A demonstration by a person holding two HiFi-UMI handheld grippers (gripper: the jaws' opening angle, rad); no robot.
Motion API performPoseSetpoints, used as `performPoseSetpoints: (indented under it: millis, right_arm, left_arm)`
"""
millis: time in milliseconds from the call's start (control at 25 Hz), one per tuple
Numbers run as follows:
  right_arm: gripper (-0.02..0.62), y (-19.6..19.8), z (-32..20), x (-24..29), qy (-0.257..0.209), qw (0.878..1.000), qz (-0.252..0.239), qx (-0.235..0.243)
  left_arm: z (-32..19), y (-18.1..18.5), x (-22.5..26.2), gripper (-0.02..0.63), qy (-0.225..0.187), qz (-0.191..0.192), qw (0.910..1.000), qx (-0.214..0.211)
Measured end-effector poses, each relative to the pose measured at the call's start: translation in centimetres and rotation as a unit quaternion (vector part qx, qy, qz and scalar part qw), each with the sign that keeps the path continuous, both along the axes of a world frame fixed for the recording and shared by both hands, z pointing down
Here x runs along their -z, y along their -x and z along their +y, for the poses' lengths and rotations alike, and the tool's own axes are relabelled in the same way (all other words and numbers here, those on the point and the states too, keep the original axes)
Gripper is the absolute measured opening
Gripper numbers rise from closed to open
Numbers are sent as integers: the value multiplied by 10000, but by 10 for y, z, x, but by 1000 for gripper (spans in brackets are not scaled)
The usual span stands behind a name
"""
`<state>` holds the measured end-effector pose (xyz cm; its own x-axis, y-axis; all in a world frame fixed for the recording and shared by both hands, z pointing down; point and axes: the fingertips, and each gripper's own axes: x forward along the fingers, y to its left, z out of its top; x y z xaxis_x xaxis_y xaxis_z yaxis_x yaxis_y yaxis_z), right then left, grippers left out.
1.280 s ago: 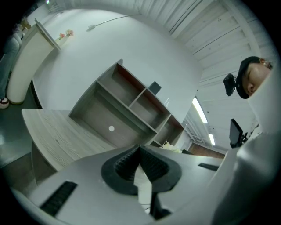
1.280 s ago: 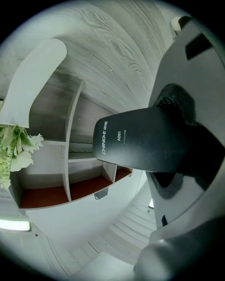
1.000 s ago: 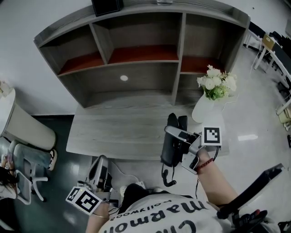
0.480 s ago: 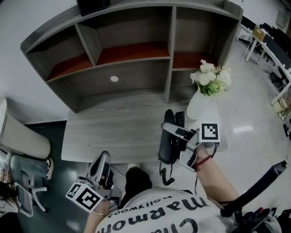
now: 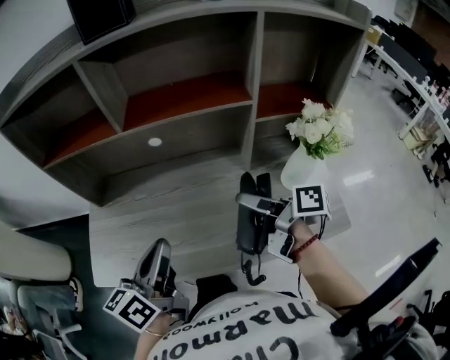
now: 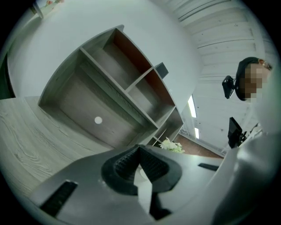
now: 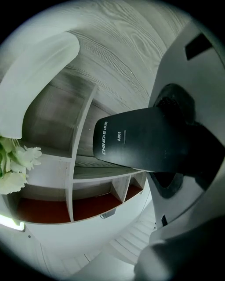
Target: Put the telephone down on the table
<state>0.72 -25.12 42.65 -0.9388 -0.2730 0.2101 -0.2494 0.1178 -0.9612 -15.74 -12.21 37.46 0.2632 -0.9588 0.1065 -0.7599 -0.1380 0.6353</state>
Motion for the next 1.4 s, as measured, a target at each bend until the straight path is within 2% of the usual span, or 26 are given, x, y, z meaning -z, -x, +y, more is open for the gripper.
performPoseSetpoints:
  millis: [360,680,840,1120,1400]
  right_arm:
    - [281,25,-43,-47,254,9974,653,-188]
    - [279,36,-64,-86,324,9891,1434,-18]
    - [279,42,-77,-106,152,9774,2075,367]
    - [279,44,-94,-131,-278,9480,3006,1012]
    - [279,44,-112,-142,-618,9236,3539,1335]
  left_arm:
    - [-41,37,-11,9,300,59,9990,-338]
    - [-57,59,-29,9,580,145,9972,-455]
    - [-59,73,-41,9,729,205,9964,-388]
    - [-49,89,-57,9,979,253,9947,-183]
    - [-41,102,-62,9,1035,236,9943,15]
